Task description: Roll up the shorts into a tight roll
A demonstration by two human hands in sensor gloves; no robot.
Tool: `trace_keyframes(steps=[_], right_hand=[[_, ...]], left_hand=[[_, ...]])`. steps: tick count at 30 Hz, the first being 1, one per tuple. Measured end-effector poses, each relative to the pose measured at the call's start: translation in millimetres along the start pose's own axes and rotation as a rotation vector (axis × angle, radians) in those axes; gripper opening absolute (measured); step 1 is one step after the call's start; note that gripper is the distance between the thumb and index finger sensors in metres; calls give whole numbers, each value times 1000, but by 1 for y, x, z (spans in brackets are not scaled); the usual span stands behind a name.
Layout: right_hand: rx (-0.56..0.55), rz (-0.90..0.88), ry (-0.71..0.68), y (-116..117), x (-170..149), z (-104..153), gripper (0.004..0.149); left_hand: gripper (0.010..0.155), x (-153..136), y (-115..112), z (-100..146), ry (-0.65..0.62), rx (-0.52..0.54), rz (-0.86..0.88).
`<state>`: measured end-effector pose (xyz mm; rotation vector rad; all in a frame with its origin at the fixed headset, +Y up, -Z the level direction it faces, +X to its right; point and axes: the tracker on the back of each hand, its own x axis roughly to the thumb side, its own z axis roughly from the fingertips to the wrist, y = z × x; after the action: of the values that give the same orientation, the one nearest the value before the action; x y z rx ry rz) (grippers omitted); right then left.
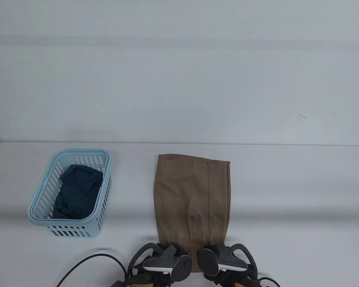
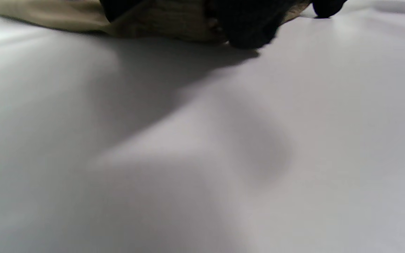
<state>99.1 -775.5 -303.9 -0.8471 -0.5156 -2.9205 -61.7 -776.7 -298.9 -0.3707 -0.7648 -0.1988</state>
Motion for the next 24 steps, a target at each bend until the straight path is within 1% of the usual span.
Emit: trace_keyframes(steps=[2,5,9,11,13,17,20,22,24], right_hand=[[-35,16,-9,-2,0,3,67],[-87,5,-21,-7,-2,7,61],[-94,-165,-51,-13,-13,11,56],[-82,-286,-63,-15,-20,13,57],[-67,-340,-74,-15,-24,14,58],[-80,-392,-95,-17,-29,16,58],[-103,-384,-90,-17,-28,16,54],[-75,-362,-80,-16,-27,15,49],[-49,-336,-47,-15,-28,14,48]], left_hand=[[68,-4,4,1,-27,10,15],[60,-13,12,4,-40,12,162],[55,-24,18,7,-48,13,294],[53,-29,20,9,-51,1,373],[52,-32,20,9,-53,-1,419],[50,-34,19,6,-50,-16,468],[49,-35,16,3,-37,-22,491],[49,-36,13,1,-20,-1,488],[49,-34,13,3,9,59,453]])
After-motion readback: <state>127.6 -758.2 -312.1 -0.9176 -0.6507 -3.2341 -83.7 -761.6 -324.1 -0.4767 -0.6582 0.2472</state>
